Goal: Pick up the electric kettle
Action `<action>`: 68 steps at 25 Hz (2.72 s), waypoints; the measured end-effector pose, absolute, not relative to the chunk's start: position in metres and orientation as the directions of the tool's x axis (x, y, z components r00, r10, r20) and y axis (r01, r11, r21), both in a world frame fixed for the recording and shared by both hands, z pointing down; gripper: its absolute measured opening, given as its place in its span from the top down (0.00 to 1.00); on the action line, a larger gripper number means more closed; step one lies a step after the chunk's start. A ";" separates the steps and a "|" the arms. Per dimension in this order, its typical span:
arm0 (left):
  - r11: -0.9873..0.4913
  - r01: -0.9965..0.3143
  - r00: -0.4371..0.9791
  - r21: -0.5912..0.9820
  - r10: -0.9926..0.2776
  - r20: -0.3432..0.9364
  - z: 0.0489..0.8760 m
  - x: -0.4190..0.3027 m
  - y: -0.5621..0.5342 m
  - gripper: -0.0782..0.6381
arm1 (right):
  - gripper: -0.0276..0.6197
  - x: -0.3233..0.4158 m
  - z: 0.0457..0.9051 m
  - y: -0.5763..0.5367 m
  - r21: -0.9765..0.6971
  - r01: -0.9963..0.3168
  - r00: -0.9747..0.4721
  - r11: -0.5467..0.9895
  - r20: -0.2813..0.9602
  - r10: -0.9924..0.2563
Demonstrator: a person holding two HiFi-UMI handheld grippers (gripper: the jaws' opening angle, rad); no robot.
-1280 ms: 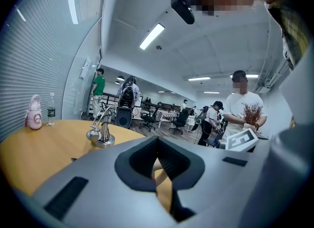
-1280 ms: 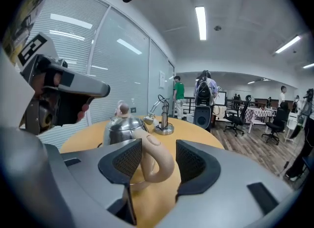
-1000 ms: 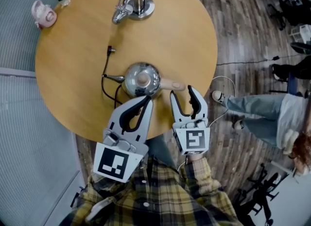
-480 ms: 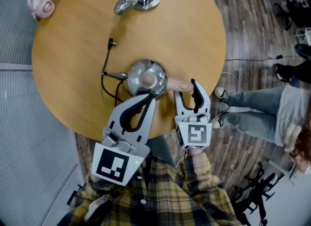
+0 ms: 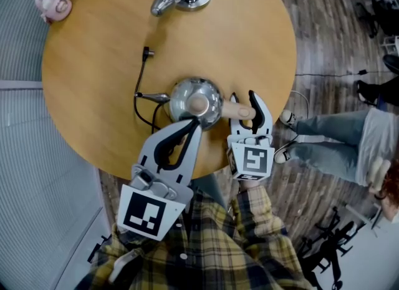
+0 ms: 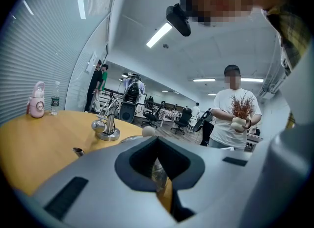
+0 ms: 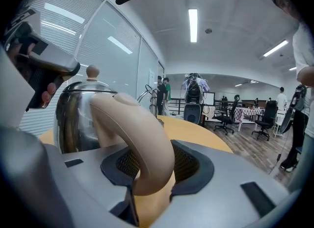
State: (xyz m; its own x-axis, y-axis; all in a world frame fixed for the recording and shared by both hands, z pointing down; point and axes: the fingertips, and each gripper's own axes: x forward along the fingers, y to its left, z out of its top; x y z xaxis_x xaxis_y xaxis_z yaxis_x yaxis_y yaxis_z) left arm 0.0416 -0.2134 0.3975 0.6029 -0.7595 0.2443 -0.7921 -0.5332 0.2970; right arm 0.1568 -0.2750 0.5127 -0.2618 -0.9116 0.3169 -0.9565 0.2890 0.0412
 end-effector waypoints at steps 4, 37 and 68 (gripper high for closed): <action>-0.532 -0.791 0.604 0.302 -0.758 0.246 0.397 0.040 -0.213 0.89 | 0.81 0.156 0.512 -0.279 0.047 -0.962 -0.246 0.269 0.278 -0.928; -0.477 -0.835 0.532 0.274 -0.827 0.181 0.344 0.010 -0.237 0.89 | 0.83 0.164 0.454 -0.305 0.020 -0.981 -0.181 0.192 0.249 -0.951; -0.532 -0.822 0.548 0.202 -0.836 0.029 0.240 0.050 -0.212 0.89 | 0.83 0.243 0.329 -0.226 0.100 -0.967 -0.209 0.236 0.226 -0.951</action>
